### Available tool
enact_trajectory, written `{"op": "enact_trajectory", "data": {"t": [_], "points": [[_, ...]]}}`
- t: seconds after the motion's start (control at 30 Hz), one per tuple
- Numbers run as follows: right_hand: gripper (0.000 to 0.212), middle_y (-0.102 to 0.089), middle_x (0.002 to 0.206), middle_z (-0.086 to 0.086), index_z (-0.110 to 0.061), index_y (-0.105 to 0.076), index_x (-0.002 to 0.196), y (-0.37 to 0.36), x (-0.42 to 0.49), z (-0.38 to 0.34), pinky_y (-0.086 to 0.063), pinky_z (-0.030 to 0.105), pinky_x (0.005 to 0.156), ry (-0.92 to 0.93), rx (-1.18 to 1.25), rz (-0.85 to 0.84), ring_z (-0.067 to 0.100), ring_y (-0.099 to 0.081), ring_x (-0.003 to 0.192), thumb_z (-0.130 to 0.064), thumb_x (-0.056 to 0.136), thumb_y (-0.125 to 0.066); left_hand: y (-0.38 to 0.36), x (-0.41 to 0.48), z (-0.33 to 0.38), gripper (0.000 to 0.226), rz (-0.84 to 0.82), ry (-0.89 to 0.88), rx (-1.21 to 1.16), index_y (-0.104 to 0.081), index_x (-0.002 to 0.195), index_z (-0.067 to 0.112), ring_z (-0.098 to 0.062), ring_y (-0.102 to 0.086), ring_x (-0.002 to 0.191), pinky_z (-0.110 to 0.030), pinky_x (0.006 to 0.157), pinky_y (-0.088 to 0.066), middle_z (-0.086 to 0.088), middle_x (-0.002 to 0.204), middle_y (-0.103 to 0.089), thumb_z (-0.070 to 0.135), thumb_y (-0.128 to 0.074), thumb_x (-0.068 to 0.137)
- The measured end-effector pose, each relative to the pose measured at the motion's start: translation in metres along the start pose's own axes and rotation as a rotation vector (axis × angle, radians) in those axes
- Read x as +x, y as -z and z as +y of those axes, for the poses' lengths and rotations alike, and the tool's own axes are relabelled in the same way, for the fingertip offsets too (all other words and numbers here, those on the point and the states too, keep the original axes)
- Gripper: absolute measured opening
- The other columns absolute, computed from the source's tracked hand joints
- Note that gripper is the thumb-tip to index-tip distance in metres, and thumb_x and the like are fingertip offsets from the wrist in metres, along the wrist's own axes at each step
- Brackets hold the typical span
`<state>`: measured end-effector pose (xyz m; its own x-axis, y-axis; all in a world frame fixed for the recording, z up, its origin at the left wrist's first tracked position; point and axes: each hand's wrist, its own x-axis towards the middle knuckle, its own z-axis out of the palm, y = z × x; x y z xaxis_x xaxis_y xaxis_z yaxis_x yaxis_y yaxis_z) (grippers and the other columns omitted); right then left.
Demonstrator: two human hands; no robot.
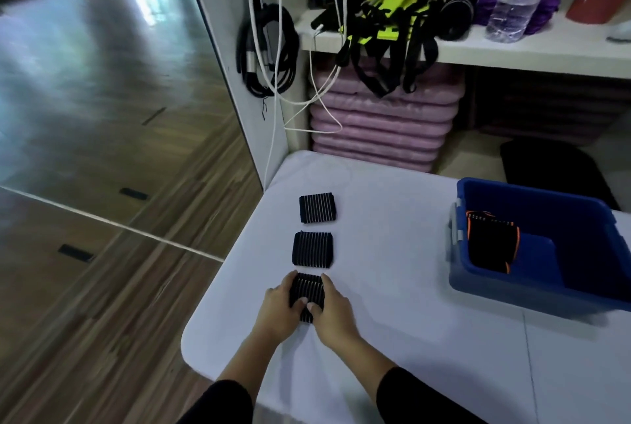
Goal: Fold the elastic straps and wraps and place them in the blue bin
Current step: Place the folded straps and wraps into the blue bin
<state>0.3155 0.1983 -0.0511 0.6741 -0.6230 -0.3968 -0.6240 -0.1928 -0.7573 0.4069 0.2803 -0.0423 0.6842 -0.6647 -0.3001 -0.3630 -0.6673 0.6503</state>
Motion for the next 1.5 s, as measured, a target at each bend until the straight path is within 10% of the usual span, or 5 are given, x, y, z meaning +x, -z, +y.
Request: {"op": "enact_trajectory", "data": {"t": [0.47, 0.63, 0.87, 1.1, 1.5], "points": [[0.03, -0.064, 0.106, 0.004, -0.027, -0.057, 0.106, 0.026, -0.002, 0.011, -0.054, 0.023, 0.074, -0.044, 0.498, 0.082, 0.017, -0.064, 0.094, -0.009, 0.083, -0.065, -0.003, -0.006, 0.013, 0.049, 0.058, -0.083, -0.189, -0.044, 0.128, 0.026, -0.014, -0.052, 0.096, -0.023, 0.084, -0.042, -0.003, 0.107, -0.05, 0.017, -0.064, 0.084], [0.024, -0.062, 0.113, 0.006, -0.026, -0.06, 0.104, 0.097, -0.022, 0.014, -0.055, 0.036, 0.085, 0.038, 0.589, 0.132, 0.021, -0.061, 0.102, -0.012, 0.085, -0.065, -0.007, -0.005, 0.068, 0.052, 0.03, -0.345, -0.17, -0.038, 0.136, 0.027, -0.014, -0.055, 0.102, -0.03, 0.091, -0.048, 0.001, 0.116, -0.048, 0.03, -0.058, 0.089], [0.029, -0.06, 0.108, -0.004, -0.027, -0.055, 0.111, 0.239, -0.058, 0.028, -0.05, 0.014, 0.069, 0.136, 0.512, 0.421, 0.009, -0.059, 0.095, -0.015, 0.087, -0.063, -0.04, 0.001, 0.171, 0.046, -0.02, -0.594, -0.195, -0.03, 0.142, 0.027, -0.001, -0.049, 0.109, -0.023, 0.098, -0.039, 0.009, 0.123, -0.047, 0.038, -0.033, 0.098], [0.036, -0.058, 0.105, 0.007, -0.025, -0.051, 0.117, 0.34, -0.06, 0.093, -0.053, 0.033, 0.078, 0.026, 0.466, 0.624, 0.02, -0.059, 0.094, -0.018, 0.086, -0.065, -0.098, 0.023, 0.242, 0.044, -0.077, -0.708, 0.075, -0.038, 0.138, 0.015, -0.02, -0.034, 0.126, -0.021, 0.105, -0.026, -0.004, 0.141, -0.033, 0.027, -0.042, 0.096], [0.042, -0.062, 0.11, 0.013, -0.031, -0.039, 0.126, 0.377, -0.016, 0.166, -0.049, 0.04, 0.09, -0.201, -0.099, 0.222, 0.027, -0.062, 0.093, -0.017, 0.091, -0.057, -0.139, 0.06, 0.27, 0.061, -0.063, -0.599, 0.345, -0.02, 0.145, 0.013, -0.03, -0.025, 0.134, -0.043, 0.106, -0.037, -0.01, 0.153, -0.008, 0.031, -0.047, 0.092]]}}
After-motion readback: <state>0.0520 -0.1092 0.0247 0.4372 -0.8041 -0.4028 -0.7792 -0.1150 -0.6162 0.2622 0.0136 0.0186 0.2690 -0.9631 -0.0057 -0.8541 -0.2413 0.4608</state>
